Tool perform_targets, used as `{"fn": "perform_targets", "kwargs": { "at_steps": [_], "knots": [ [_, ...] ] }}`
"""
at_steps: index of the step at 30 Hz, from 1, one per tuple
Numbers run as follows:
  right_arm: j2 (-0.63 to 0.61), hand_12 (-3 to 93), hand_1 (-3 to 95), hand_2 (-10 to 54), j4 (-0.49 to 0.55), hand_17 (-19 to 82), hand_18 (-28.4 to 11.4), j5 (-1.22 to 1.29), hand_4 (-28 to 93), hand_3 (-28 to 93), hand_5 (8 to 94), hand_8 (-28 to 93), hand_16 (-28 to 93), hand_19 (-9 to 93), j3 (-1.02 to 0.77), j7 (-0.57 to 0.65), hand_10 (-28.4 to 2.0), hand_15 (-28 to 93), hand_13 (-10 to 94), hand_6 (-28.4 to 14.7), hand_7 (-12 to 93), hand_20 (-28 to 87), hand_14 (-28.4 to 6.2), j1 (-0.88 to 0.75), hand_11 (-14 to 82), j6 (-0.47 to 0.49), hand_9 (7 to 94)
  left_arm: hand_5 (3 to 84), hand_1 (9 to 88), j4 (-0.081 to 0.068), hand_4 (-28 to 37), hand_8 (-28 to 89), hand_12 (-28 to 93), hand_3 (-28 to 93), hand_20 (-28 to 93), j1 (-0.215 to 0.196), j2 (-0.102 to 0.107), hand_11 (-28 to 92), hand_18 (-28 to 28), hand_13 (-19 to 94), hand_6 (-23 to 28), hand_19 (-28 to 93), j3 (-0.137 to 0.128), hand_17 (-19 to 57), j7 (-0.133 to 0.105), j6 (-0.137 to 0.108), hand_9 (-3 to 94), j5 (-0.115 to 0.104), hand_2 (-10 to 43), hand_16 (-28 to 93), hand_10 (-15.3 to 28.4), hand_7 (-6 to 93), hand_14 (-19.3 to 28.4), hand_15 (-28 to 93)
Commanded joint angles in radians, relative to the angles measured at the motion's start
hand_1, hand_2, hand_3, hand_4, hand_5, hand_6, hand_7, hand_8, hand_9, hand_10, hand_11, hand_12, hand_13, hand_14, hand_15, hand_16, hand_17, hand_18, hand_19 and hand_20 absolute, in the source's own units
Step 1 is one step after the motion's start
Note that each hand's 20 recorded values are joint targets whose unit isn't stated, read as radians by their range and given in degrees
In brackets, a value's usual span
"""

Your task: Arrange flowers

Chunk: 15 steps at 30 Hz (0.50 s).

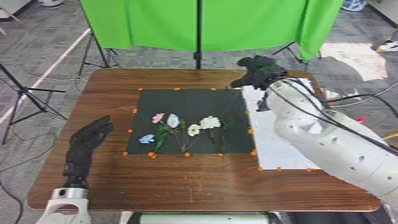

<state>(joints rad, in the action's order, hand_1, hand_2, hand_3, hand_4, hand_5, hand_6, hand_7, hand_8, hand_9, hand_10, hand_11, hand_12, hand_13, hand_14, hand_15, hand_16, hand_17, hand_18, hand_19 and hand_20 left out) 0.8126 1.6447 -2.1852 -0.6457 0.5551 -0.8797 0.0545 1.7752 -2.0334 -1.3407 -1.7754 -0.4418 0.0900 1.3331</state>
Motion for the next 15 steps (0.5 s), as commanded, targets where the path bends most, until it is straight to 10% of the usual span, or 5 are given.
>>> {"fn": "perform_targets", "kwargs": {
  "at_steps": [1, 15],
  "knots": [
    [-0.026, 22.6, 20.7, -9.5, -0.14, 58, -19.5, -0.019, -17, 56, 36.3, -5, 32, 93, -0.129, 0.165, -21.4, 64, 86, -0.1, 5, 63, -4.5, -0.082, 6.9, 0.161, 51.5, 47.2, 28.1, -0.005, -15.0, -5, 15, 63, 21, -0.023, -0.049, 18, 17.0, 35, 4.9, 13, 0.026, 7.6, 0.012, 0.014, 43.3, 0.001, -9.5, 3, 13.6, 12.3, 18.4, 19],
    [0.073, 12.3, 24.9, -9.5, -0.282, 59, -19.8, -0.02, -13, 59, 35.7, -5, 31, 93, -0.182, 0.169, -21.7, 60, 89, 0.0, 6, 60, -3.8, -0.092, 5.3, 0.174, 49.4, 47.2, 28.0, -0.022, -15.0, -5, 15, 63, 21, 0.005, -0.047, 18, 17.0, 35, 4.9, 13, 0.041, 7.6, 0.012, 0.033, 43.2, 0.007, -9.5, 3, 13.7, 12.3, 18.4, 18]
  ]
}}
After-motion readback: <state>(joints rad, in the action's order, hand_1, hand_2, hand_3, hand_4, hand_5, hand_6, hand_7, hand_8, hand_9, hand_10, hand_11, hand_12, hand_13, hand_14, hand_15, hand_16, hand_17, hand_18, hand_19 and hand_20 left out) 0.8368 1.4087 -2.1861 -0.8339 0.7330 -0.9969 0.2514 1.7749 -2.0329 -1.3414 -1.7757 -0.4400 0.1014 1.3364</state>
